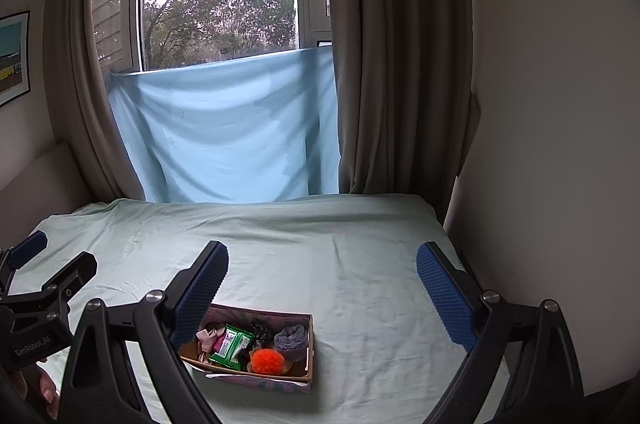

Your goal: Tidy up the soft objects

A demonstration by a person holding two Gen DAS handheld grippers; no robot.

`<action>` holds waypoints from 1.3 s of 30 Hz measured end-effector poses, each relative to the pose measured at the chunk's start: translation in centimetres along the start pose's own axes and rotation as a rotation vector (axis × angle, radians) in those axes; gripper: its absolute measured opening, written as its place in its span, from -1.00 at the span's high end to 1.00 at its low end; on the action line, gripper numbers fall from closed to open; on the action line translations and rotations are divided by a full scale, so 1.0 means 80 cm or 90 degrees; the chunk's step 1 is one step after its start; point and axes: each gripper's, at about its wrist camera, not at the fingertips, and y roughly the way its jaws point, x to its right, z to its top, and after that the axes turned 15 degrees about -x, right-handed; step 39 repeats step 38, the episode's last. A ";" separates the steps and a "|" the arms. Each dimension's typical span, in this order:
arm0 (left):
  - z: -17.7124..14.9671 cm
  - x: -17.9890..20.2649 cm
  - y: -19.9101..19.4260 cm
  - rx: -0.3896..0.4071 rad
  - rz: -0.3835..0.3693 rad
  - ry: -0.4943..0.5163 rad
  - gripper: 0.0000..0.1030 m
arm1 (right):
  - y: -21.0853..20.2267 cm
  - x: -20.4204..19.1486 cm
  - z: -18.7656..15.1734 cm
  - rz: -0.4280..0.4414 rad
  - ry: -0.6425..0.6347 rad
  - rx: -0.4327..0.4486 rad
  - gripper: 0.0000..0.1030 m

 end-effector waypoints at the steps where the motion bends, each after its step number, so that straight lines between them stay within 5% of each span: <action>1: -0.001 0.000 0.000 0.001 0.001 0.000 -0.99 | 0.001 0.000 0.000 0.000 -0.001 -0.001 -0.82; 28: 0.005 0.019 -0.003 0.008 -0.031 0.014 -0.99 | 0.001 0.006 0.003 -0.010 0.009 -0.002 -0.82; 39: 0.009 0.034 0.026 -0.022 -0.009 0.008 -0.99 | 0.035 0.013 0.009 -0.014 0.002 -0.059 -0.82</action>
